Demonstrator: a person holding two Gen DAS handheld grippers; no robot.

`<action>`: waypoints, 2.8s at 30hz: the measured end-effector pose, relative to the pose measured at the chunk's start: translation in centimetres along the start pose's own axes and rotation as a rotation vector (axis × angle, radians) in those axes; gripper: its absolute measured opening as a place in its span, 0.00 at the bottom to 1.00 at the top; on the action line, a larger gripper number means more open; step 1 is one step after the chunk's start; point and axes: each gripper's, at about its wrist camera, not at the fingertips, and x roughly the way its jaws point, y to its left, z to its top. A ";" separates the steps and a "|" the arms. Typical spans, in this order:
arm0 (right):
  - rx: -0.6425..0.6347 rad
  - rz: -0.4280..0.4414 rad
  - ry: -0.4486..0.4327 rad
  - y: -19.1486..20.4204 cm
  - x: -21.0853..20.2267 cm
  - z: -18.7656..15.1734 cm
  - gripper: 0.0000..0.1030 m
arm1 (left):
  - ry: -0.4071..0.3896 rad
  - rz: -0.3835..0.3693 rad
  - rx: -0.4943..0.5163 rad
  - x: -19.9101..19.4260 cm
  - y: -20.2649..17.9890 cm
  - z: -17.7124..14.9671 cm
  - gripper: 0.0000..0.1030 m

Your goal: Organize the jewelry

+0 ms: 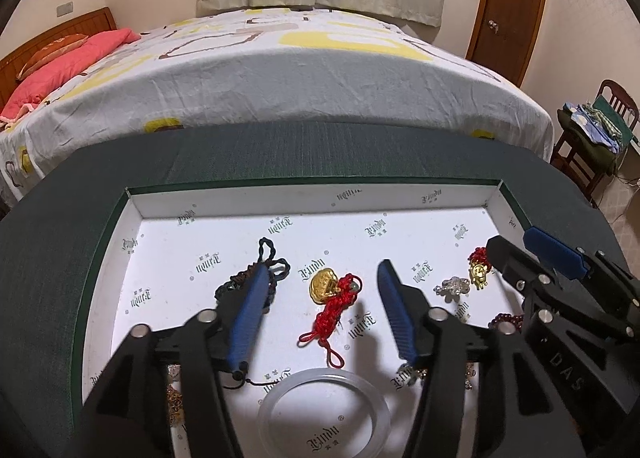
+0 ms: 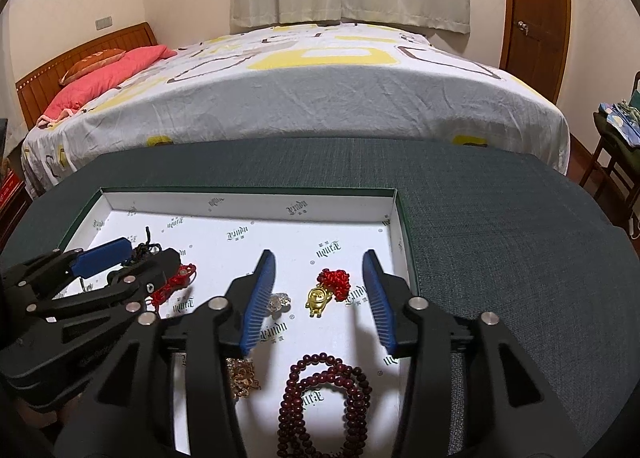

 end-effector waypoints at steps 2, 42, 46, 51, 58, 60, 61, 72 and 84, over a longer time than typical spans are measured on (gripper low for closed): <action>0.003 -0.001 -0.004 -0.1 -0.1 0.1 0.49 | 0.001 -0.004 0.001 0.0 0.0 0.0 0.61; 0.041 -0.049 -0.086 0.6 -6.7 -4.3 0.90 | -0.174 0.188 -0.088 -9.5 3.9 -5.7 0.82; 0.046 -0.046 -0.092 0.7 -9.1 -5.3 0.90 | -0.178 0.183 -0.078 -11.7 3.7 -7.1 0.82; 0.046 -0.042 -0.135 1.0 -13.0 -6.6 0.90 | -0.207 0.183 -0.054 -14.3 3.0 -8.4 0.82; 0.026 -0.017 -0.176 1.8 -17.7 -7.5 0.90 | -0.248 0.184 -0.069 -18.5 3.1 -10.0 0.82; 0.019 -0.010 -0.185 2.2 -18.9 -7.8 0.90 | -0.257 0.188 -0.076 -19.4 3.2 -10.4 0.82; 0.016 -0.006 -0.189 2.4 -19.3 -7.9 0.90 | -0.260 0.190 -0.080 -19.7 3.2 -10.6 0.82; -0.008 0.020 -0.227 3.3 -23.2 -9.2 0.90 | -0.301 0.213 -0.103 -23.5 2.8 -12.4 0.82; -0.001 0.017 -0.282 3.3 -25.8 -9.6 0.90 | -0.360 0.218 -0.098 -25.9 2.3 -12.8 0.82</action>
